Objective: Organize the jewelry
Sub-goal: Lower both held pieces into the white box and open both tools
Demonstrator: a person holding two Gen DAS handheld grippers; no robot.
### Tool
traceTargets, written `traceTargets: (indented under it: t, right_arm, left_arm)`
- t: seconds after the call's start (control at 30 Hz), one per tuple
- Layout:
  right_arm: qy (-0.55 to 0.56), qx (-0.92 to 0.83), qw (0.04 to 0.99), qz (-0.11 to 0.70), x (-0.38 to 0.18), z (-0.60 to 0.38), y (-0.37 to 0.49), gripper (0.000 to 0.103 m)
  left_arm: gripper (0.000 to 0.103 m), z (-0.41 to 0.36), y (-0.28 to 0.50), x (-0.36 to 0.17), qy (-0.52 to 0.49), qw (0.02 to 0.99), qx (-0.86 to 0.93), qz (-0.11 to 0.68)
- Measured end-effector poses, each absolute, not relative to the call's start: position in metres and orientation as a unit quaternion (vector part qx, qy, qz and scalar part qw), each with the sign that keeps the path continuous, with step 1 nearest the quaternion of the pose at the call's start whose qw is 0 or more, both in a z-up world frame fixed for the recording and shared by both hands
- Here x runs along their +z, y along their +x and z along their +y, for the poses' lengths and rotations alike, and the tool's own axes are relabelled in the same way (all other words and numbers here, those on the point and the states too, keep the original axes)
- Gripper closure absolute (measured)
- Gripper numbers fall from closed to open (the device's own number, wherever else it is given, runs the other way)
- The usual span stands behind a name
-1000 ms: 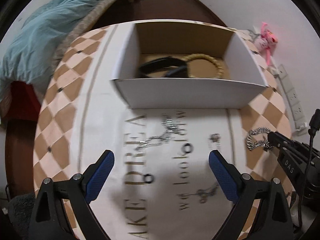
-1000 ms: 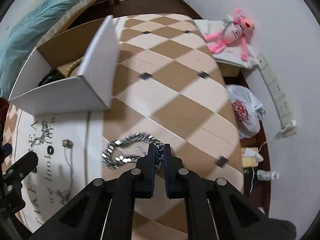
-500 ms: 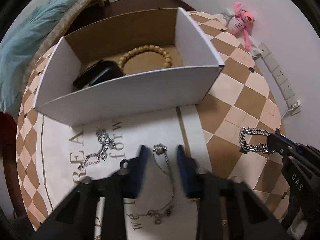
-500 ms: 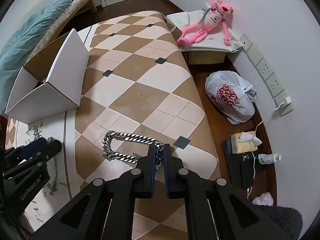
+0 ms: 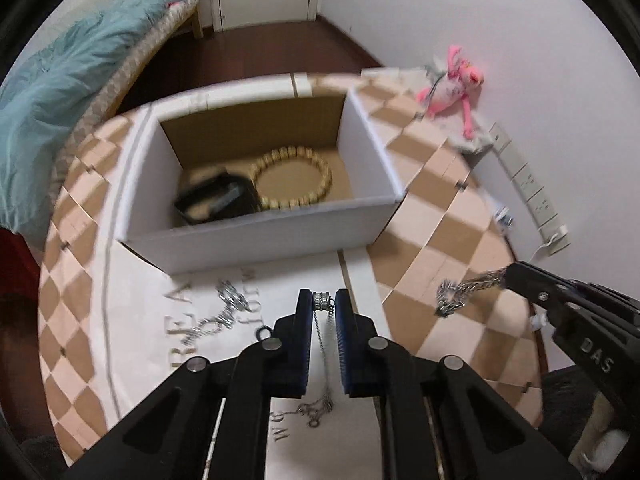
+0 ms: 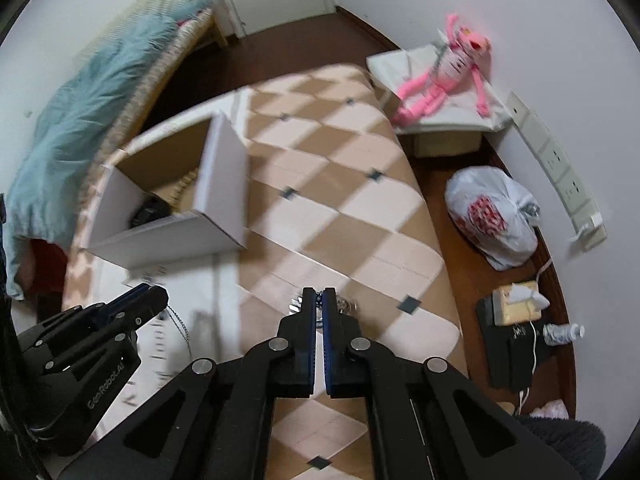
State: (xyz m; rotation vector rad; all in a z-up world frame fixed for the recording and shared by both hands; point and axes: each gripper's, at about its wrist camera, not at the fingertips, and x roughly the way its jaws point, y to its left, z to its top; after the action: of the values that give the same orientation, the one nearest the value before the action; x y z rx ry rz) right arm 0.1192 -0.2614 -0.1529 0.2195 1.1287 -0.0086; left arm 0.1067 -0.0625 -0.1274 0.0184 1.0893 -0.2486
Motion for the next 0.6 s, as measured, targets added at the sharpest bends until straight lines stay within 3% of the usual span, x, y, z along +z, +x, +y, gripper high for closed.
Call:
traceTargets:
  t: [0.6]
  right_arm:
    - [0.117,0.107,0.875,0.458,-0.026,-0.214,0.159,0.100]
  left_arm:
    - [0.095,-0.014,0.139,0.017,-0.042,0.896,-0.147,0.418]
